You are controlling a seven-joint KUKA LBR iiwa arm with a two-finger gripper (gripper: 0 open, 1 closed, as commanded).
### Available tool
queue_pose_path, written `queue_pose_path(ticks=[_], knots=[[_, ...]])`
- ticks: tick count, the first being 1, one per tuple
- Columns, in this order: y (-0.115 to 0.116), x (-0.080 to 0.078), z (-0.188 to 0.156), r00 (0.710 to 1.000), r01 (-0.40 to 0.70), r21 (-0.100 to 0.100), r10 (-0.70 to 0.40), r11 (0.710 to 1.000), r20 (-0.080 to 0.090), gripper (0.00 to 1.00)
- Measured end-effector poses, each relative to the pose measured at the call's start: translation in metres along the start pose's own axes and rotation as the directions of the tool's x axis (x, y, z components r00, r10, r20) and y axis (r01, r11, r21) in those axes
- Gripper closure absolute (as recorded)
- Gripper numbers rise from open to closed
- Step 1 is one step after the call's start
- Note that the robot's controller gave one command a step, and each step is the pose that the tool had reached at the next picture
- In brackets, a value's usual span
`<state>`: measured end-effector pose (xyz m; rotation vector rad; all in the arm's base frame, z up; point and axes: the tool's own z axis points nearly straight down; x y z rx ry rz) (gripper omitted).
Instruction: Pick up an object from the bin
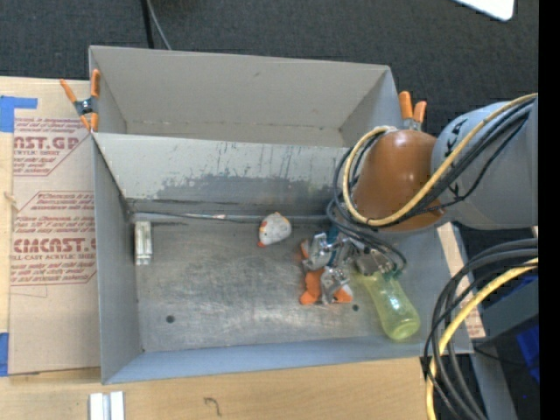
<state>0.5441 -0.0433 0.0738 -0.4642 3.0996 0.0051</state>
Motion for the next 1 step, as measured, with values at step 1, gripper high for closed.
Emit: queue_pose_path(ticks=[1], knots=[[0.0,0.0,0.0,1.0,0.0,0.0,0.0,1.0,0.0,1.0]])
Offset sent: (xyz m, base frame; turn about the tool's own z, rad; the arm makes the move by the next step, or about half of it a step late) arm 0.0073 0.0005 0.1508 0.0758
